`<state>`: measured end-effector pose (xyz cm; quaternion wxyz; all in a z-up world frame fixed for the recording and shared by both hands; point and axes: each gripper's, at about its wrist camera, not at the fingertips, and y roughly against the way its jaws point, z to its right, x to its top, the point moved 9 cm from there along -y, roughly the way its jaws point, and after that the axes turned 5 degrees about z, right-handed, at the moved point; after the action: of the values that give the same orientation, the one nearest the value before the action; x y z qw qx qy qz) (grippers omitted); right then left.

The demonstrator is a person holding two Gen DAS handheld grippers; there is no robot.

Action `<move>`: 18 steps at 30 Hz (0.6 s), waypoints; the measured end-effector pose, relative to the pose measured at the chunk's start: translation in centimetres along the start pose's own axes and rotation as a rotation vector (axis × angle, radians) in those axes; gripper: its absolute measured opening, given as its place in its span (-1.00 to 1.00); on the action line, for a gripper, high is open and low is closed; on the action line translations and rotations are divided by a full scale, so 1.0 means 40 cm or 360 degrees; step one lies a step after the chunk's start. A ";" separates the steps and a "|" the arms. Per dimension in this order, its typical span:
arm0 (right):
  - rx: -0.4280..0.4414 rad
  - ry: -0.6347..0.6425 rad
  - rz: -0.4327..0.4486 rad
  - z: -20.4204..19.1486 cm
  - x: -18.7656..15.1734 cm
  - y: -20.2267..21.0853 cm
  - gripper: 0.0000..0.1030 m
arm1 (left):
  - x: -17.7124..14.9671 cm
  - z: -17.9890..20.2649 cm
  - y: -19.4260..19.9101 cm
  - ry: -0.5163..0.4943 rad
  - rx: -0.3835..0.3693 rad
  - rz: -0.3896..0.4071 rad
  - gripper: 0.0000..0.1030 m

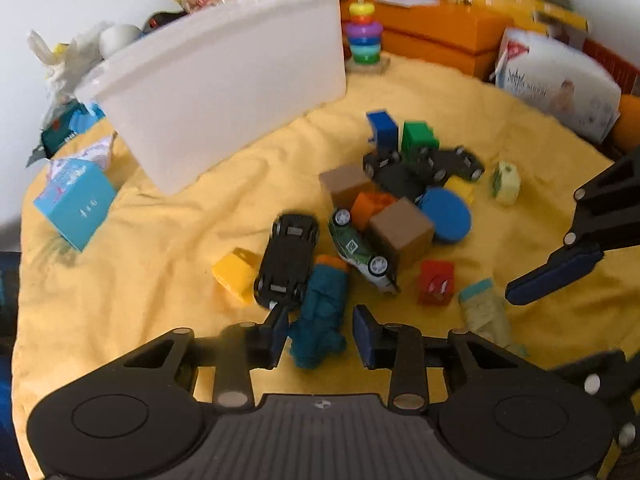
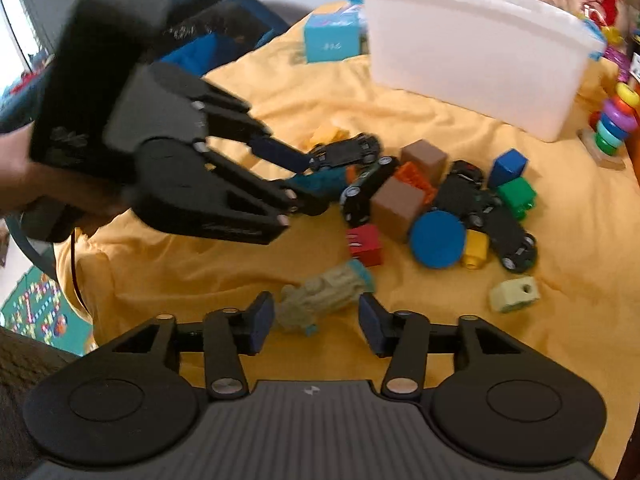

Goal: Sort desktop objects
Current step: 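Grasp the teal toy figure with the left tool while the right tool grasps the khaki toy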

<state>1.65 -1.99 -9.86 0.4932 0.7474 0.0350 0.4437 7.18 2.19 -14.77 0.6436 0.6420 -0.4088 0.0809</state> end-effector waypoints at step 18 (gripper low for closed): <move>-0.0109 0.0176 -0.0113 0.087 -0.049 0.006 -0.48 | -0.035 0.085 0.109 0.0306 -0.0100 0.0028 -0.48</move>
<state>2.82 -5.54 -11.31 0.5313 0.7028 0.0736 0.4674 2.10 0.45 -12.88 0.6991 0.6070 -0.3530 0.1349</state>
